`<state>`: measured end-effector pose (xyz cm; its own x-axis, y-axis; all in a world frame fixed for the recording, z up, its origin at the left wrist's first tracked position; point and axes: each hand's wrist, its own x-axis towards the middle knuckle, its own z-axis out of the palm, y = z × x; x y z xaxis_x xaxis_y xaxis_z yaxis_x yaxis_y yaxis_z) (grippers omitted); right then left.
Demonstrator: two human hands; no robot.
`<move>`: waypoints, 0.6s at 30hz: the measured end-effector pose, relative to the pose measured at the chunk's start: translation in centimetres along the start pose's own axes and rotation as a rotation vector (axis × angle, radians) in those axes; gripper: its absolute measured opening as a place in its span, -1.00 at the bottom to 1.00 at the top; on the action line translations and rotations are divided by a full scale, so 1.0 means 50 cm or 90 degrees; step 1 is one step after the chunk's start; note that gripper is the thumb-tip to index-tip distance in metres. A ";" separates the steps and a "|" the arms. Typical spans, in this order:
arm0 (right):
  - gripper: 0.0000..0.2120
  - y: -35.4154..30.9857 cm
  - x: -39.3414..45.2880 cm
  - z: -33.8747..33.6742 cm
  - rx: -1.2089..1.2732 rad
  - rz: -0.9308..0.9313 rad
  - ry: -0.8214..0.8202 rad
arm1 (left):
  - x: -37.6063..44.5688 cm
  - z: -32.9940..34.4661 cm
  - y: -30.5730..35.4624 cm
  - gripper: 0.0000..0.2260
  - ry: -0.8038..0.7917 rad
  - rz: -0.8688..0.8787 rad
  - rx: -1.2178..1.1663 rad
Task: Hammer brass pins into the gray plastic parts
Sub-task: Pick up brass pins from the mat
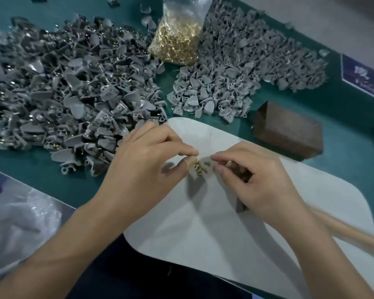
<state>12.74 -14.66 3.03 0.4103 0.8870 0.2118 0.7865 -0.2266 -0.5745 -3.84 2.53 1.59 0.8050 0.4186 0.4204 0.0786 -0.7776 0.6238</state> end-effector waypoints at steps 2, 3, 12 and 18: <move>-0.83 0.002 -0.002 0.010 -0.015 0.002 -0.001 | -0.004 0.007 0.000 -0.87 -0.010 -0.009 -0.005; -0.83 0.001 -0.003 0.014 -0.021 0.006 -0.001 | -0.005 0.010 0.001 -0.87 -0.012 -0.010 -0.006; -0.94 -0.025 0.008 0.020 -0.122 0.006 0.002 | 0.054 0.017 0.003 -0.88 -0.023 -0.057 0.058; -0.92 -0.022 0.015 0.014 -0.072 0.014 0.132 | 0.134 0.032 0.001 -0.82 -0.009 -0.061 0.236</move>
<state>11.87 -13.44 3.25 0.5048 0.7827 0.3641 0.8180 -0.2988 -0.4916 2.46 4.54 3.40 0.7913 0.4938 0.3606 0.3598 -0.8529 0.3784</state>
